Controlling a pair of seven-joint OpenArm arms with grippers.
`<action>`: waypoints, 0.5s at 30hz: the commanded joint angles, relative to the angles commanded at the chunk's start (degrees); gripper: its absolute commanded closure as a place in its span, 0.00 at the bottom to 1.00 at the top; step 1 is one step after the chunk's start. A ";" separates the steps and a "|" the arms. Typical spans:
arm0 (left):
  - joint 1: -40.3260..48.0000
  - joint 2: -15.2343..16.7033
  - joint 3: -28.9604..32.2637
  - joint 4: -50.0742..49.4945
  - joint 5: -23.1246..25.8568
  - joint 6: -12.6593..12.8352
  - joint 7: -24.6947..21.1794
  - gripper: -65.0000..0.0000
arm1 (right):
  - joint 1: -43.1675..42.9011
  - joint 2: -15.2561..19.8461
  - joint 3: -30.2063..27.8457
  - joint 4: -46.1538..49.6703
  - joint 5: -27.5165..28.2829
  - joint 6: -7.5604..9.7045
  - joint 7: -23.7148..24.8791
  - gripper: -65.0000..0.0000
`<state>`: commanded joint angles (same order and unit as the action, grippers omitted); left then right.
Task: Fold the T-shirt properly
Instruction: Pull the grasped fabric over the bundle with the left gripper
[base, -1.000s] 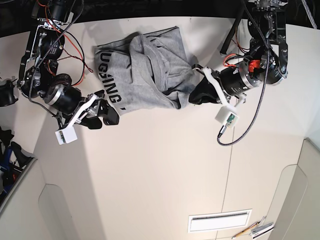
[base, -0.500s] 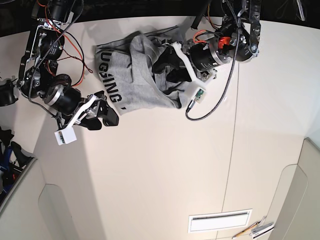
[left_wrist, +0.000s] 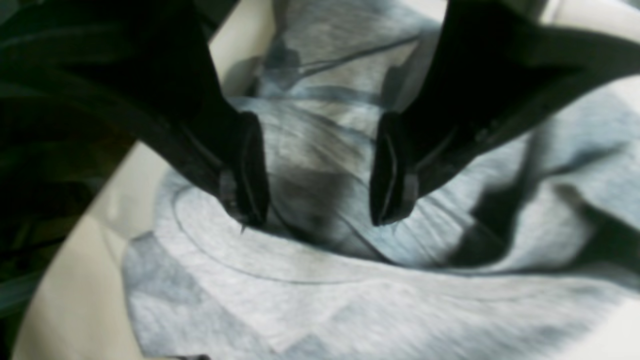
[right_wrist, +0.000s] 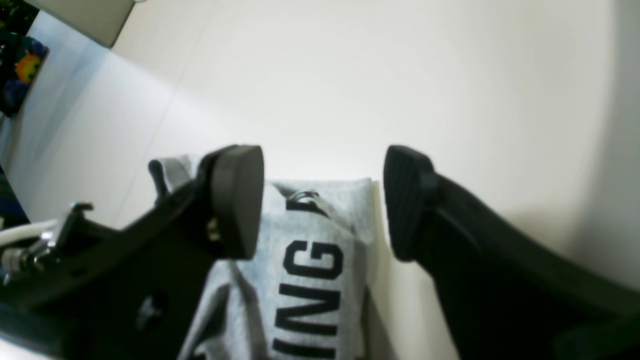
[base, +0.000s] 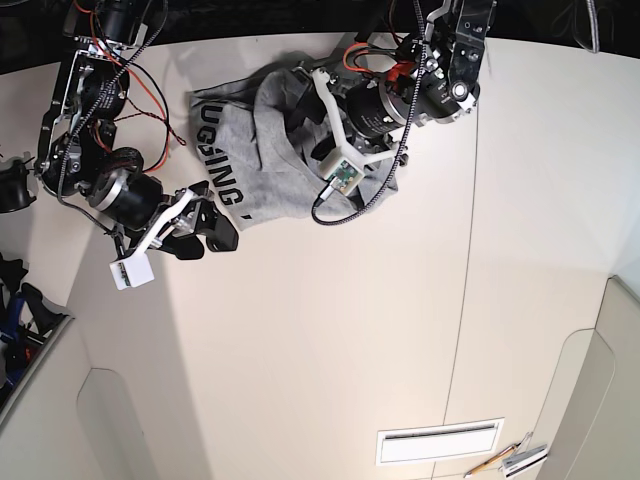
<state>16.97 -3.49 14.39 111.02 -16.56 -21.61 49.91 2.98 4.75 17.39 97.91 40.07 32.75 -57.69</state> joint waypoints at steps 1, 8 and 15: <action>0.00 0.00 0.00 0.00 0.31 0.00 -0.31 0.44 | -0.02 -0.02 0.00 0.00 0.00 0.00 0.00 0.43; 0.02 0.00 0.00 -0.09 5.90 0.00 -0.39 0.56 | 0.00 -0.02 0.00 0.00 0.02 0.00 0.04 0.43; 0.02 0.00 2.95 -0.66 6.16 0.02 -0.44 0.56 | -0.02 -0.02 0.00 0.00 0.00 0.00 0.02 0.43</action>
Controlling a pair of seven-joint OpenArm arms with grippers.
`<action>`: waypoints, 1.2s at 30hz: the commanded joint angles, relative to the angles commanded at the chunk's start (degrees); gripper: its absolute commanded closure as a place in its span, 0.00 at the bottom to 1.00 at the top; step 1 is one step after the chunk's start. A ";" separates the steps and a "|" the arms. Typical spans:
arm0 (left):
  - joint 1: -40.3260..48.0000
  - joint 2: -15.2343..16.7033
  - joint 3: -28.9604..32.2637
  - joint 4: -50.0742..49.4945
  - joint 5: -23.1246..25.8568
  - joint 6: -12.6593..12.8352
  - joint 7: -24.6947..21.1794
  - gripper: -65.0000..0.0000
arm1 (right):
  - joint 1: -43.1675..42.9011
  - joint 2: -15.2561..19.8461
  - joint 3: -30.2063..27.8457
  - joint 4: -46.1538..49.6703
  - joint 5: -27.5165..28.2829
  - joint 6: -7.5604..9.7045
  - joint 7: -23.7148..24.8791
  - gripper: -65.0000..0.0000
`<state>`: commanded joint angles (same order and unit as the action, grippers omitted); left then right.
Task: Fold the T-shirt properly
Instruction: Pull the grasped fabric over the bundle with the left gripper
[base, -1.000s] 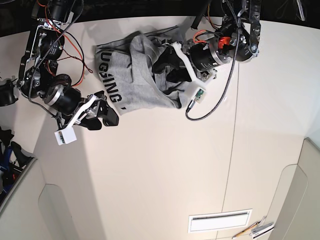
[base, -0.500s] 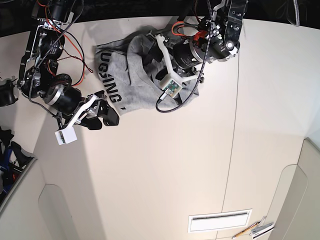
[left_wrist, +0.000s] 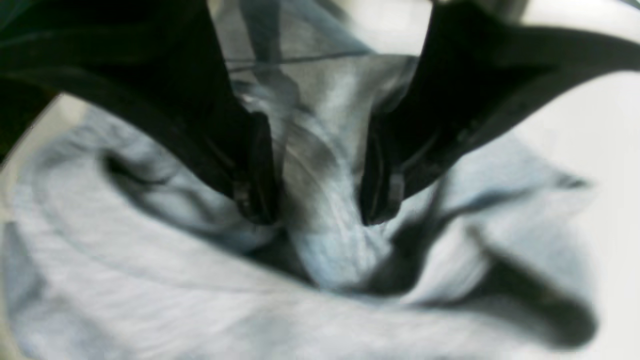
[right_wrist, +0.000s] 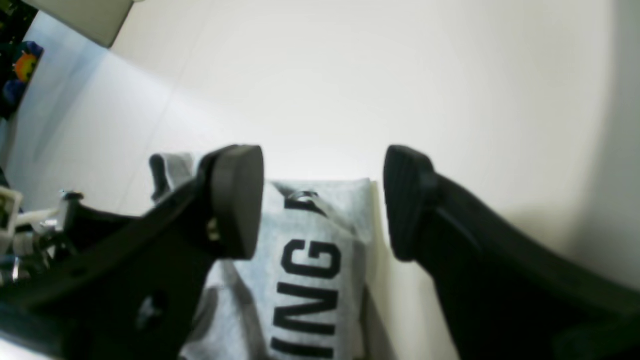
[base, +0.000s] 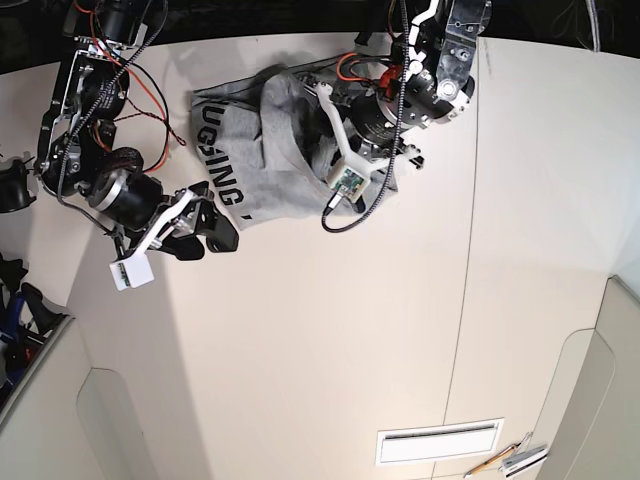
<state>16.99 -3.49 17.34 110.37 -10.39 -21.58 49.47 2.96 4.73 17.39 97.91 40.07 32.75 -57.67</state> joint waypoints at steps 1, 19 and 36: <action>0.00 0.00 0.96 -0.46 1.14 0.61 -0.20 0.57 | 0.02 0.02 0.00 0.00 0.00 0.00 0.00 0.43; -1.75 -0.37 2.78 5.46 4.66 -0.33 3.69 1.00 | 0.00 0.02 0.00 0.00 -0.02 0.00 0.00 0.43; -1.73 -4.07 2.71 8.09 4.52 -0.46 5.03 1.00 | -5.49 0.00 -6.67 -1.53 5.70 0.52 -0.37 0.43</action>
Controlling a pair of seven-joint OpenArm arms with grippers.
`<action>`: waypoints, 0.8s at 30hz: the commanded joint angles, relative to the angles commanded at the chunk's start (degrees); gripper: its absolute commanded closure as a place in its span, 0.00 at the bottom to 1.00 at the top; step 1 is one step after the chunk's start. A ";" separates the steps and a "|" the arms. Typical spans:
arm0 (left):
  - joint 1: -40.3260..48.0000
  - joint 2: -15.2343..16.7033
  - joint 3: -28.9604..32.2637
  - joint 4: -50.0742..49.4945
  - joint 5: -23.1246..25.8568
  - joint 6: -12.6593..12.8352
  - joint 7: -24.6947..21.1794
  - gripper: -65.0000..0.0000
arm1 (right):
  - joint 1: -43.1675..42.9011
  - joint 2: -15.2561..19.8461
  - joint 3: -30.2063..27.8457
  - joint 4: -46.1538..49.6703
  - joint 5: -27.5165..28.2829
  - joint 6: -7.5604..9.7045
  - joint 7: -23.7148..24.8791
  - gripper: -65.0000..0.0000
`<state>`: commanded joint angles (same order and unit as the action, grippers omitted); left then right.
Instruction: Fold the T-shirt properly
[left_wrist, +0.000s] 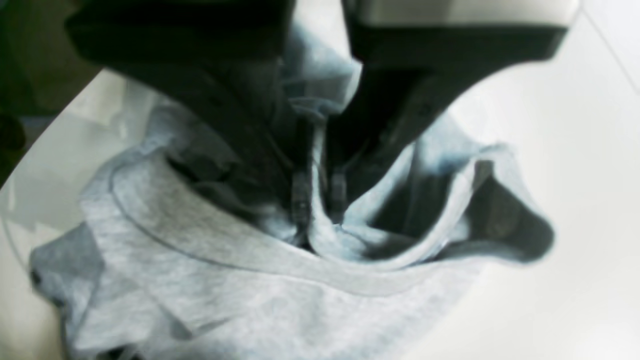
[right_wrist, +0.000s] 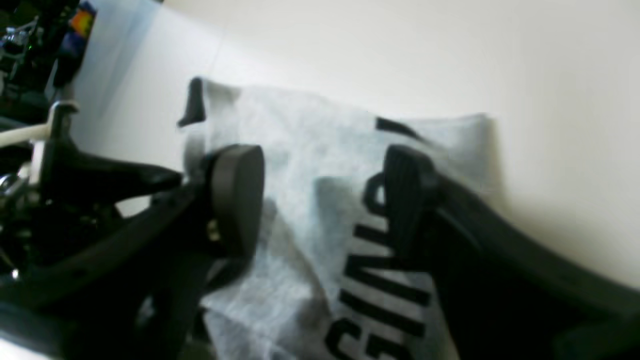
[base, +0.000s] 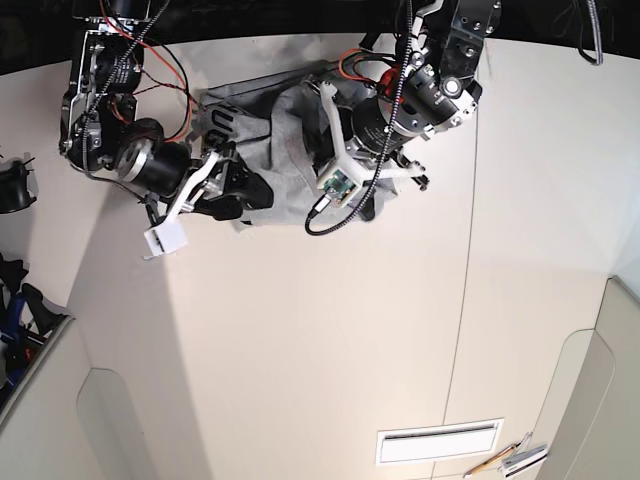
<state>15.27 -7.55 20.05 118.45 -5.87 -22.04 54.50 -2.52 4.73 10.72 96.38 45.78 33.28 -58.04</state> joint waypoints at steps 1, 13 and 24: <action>0.00 -0.11 -0.17 0.00 -0.04 0.04 0.07 1.00 | -0.07 0.02 -1.05 -0.02 -1.16 0.00 0.92 0.43; 0.00 -0.11 -0.26 0.09 -0.04 0.39 0.39 1.00 | -0.02 0.02 -9.70 -12.68 -9.62 -0.04 8.63 0.91; 0.50 -0.13 -4.39 4.07 0.55 0.37 2.78 1.00 | 0.26 0.04 -9.70 -13.27 -11.39 -0.04 8.61 1.00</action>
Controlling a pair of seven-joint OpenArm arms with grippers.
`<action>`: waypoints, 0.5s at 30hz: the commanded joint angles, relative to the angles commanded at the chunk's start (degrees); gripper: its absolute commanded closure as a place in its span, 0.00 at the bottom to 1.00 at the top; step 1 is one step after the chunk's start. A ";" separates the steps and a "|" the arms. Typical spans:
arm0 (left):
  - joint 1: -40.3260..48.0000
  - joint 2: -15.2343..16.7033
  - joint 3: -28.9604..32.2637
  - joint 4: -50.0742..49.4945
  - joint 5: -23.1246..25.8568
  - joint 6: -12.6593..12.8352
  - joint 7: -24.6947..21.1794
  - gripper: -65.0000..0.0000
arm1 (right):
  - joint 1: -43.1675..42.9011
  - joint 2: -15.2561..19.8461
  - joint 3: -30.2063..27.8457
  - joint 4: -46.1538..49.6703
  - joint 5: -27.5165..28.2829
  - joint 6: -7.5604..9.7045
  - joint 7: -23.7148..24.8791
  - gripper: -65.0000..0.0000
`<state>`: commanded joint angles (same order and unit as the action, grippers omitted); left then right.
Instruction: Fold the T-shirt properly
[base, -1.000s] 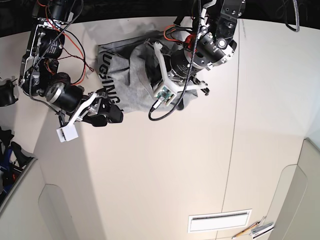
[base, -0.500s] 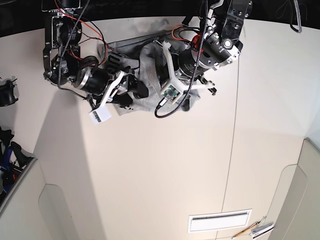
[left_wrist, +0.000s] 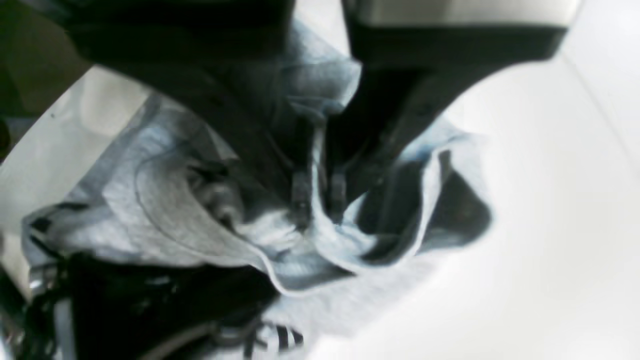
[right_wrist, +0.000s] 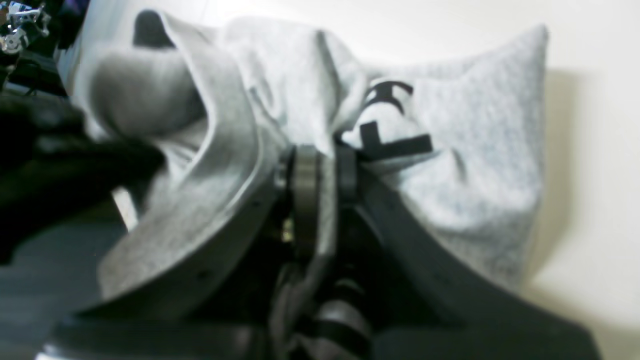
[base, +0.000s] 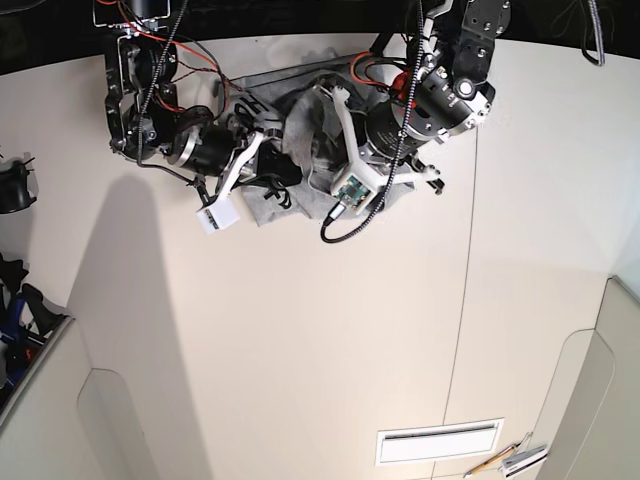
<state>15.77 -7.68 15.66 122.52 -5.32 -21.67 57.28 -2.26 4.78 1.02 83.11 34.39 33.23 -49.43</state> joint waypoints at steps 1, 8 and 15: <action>0.46 -0.07 -1.07 0.83 -0.04 0.00 0.04 1.00 | 0.00 0.02 0.00 0.00 -0.35 0.00 0.00 1.00; 3.65 -2.01 -3.37 2.21 -3.98 -1.09 -0.04 1.00 | 0.02 0.00 -0.02 0.00 -0.50 -0.02 0.20 1.00; 3.63 -2.01 -3.37 2.21 -5.75 -1.09 0.00 0.78 | 0.00 0.00 -0.02 0.00 0.11 -0.02 0.15 1.00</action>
<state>19.40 -9.69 12.29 124.73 -11.07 -22.76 57.28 -2.26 4.78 0.99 83.11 34.50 33.21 -49.28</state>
